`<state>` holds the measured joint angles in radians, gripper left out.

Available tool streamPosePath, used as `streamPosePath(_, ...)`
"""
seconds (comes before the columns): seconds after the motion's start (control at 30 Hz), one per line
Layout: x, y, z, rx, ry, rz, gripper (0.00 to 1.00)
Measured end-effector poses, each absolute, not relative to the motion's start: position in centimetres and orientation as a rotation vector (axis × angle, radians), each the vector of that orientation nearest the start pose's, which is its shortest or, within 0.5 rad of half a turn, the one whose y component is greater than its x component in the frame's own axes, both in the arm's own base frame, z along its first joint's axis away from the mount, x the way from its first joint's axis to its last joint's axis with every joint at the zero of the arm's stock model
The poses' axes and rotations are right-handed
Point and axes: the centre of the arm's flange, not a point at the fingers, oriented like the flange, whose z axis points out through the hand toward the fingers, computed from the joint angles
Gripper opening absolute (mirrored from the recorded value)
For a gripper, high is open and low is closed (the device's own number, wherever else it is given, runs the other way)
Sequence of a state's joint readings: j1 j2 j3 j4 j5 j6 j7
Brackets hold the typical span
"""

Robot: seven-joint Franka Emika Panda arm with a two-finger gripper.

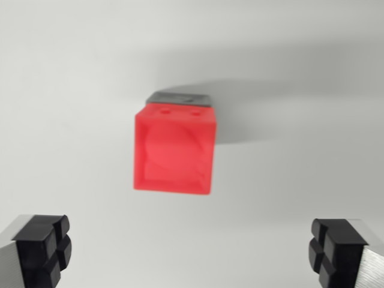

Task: Destack cube

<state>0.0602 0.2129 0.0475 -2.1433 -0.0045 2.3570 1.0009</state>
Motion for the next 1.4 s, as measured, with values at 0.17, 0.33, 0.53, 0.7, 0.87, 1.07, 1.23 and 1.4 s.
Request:
streamPosePath(0.17,55.9,7.3,28.7,-2.834,1.353,0.009,1.00)
streamPosePath(0.33,55.9,7.6,26.7,-2.834,1.351,0.008,1.00)
streamPosePath(0.53,55.9,7.5,24.1,-2.833,1.355,0.012,1.00)
streamPosePath(0.7,55.9,7.5,22.3,-2.833,1.354,0.011,1.00)
streamPosePath(0.87,55.8,7.5,20.6,-2.833,1.354,0.011,1.00)
streamPosePath(1.07,55.8,7.4,18.8,-2.833,1.354,0.011,1.00)
streamPosePath(1.23,55.8,7.5,17.7,-2.834,1.354,0.011,1.00)
streamPosePath(1.4,55.8,7.5,17.0,-2.834,1.354,0.010,1.00)
